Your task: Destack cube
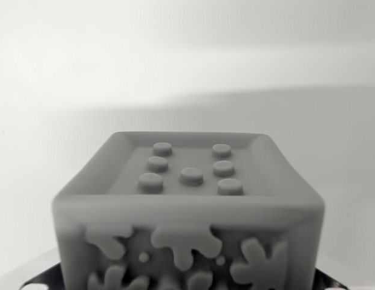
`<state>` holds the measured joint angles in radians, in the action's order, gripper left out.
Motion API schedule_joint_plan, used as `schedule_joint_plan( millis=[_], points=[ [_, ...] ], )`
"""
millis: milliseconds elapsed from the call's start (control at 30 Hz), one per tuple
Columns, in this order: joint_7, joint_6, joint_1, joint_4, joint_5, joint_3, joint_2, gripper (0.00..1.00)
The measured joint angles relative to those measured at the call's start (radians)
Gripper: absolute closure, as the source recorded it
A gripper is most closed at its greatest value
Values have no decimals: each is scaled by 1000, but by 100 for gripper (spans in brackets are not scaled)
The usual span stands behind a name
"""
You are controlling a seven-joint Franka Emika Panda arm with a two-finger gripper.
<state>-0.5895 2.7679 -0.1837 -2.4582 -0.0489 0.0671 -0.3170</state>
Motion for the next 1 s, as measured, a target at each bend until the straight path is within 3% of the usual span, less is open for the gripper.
schedule_joint_plan(
  millis=[400, 1000],
  points=[
    [6, 59, -9, 14, -8, -12, -73, 100],
    [6, 112, -26, 34, -8, -28, -144, 100]
  ],
)
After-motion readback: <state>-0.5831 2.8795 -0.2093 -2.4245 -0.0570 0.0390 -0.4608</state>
